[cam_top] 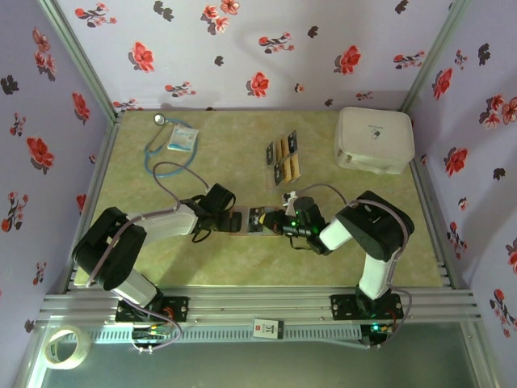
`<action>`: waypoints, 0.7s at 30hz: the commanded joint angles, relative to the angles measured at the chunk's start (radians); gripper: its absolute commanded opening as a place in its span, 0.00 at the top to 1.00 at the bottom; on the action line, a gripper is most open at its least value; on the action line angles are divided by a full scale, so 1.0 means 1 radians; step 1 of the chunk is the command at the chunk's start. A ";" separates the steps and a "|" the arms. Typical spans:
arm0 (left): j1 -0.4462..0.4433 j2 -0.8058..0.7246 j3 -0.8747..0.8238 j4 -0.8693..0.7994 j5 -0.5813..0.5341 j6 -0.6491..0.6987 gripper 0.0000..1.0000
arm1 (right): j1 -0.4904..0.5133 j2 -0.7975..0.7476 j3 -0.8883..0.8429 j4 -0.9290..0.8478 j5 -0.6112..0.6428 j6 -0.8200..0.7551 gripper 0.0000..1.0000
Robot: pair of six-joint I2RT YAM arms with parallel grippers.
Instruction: Put the credit cards into the card holder
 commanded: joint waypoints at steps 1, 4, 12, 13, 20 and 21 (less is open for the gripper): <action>0.001 0.020 -0.017 0.002 -0.011 0.016 0.00 | 0.007 0.024 0.010 -0.030 -0.017 0.007 1.00; 0.001 0.018 -0.018 0.003 -0.010 0.016 0.00 | 0.007 0.023 0.011 -0.030 -0.019 0.008 1.00; 0.000 0.008 -0.018 -0.019 -0.027 0.020 0.00 | 0.004 -0.015 -0.003 -0.048 -0.004 0.004 1.00; 0.001 0.008 -0.017 -0.025 -0.033 0.022 0.00 | 0.004 -0.022 -0.004 -0.050 -0.002 0.005 1.00; -0.003 0.027 0.002 -0.078 -0.077 0.041 0.00 | -0.008 -0.098 -0.003 -0.093 0.006 -0.003 1.00; -0.005 0.027 0.005 -0.083 -0.086 0.046 0.00 | -0.011 -0.113 -0.003 -0.102 0.008 -0.005 1.00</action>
